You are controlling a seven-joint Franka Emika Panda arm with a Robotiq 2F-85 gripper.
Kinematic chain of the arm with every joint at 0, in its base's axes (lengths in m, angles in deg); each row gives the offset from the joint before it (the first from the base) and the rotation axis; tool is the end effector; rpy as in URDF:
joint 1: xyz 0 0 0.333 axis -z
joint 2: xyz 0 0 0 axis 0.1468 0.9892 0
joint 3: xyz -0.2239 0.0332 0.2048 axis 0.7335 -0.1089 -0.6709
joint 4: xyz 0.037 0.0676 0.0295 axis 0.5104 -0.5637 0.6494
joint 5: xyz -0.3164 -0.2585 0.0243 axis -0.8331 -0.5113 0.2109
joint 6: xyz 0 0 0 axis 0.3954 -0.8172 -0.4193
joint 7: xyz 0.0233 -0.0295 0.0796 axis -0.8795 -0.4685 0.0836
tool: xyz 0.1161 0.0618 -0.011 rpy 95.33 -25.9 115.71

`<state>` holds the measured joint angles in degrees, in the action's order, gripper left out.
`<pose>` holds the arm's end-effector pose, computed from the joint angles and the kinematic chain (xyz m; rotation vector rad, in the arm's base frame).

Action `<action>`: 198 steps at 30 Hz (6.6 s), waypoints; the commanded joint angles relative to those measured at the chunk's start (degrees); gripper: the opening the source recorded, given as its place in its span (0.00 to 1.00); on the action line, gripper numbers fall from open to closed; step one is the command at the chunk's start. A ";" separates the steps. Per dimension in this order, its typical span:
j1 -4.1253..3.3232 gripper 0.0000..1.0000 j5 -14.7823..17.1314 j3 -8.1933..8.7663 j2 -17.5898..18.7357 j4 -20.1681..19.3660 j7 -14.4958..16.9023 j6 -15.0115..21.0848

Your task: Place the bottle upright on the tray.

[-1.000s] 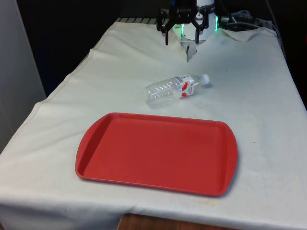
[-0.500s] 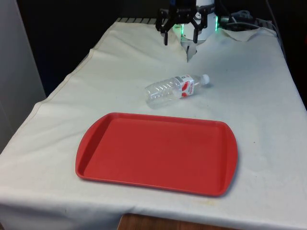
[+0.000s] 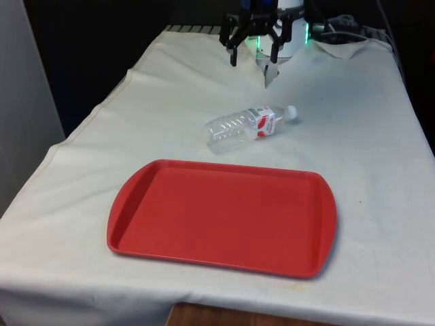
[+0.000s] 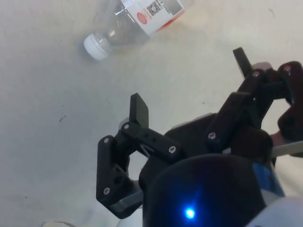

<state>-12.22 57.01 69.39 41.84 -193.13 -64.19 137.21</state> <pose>0.4609 -0.0349 0.2581 2.9445 0.7421 0.0701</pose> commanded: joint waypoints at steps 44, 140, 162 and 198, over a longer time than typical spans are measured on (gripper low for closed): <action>0.17 1.00 -14.61 0.06 1.20 -0.29 3.78 3.44; -1.03 1.00 -46.98 -1.72 6.36 0.40 4.24 3.38; -1.20 1.00 -53.51 -1.89 7.73 0.34 4.58 3.32; -1.72 1.00 -67.21 -2.06 10.60 1.20 4.07 3.27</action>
<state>-13.77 -9.28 67.39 52.44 -192.21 -59.61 140.47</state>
